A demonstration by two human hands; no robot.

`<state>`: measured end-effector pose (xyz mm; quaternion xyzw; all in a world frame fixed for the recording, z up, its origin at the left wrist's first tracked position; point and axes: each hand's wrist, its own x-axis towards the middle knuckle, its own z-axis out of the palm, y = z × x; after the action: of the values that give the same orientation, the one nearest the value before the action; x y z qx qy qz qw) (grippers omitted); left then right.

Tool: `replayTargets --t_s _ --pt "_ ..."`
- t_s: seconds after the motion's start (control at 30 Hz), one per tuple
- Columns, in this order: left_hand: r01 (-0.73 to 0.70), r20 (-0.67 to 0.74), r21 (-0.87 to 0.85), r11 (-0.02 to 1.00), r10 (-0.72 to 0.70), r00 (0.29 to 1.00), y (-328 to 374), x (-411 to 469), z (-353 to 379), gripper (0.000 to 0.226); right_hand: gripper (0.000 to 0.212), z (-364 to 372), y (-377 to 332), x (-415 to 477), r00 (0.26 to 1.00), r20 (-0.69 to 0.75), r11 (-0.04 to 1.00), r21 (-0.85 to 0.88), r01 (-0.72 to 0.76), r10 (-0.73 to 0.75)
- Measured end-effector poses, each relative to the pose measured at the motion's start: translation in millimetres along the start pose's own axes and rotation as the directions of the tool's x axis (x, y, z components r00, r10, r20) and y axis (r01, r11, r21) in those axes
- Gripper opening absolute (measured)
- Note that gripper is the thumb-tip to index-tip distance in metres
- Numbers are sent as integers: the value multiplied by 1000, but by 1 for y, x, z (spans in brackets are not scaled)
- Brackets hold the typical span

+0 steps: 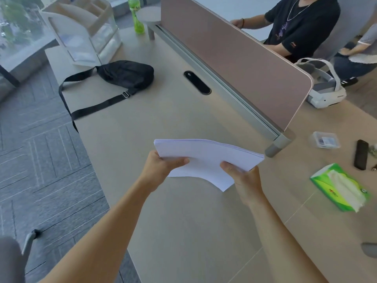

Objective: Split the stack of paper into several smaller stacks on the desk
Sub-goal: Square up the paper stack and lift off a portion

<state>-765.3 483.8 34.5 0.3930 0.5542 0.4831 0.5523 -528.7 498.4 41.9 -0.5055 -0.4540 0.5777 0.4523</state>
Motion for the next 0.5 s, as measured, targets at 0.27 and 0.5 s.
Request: replayTargets --t_s 0.27,0.5 --pt "0 -9 31 1000 0 1000 -3 1 2 56 23 -13 3 -1 999 31 997 -73 -5 7" --pt "-20 1 28 999 20 1000 2 1 14 40 21 -7 1 -2 1000 -3 1000 3 7 -7"
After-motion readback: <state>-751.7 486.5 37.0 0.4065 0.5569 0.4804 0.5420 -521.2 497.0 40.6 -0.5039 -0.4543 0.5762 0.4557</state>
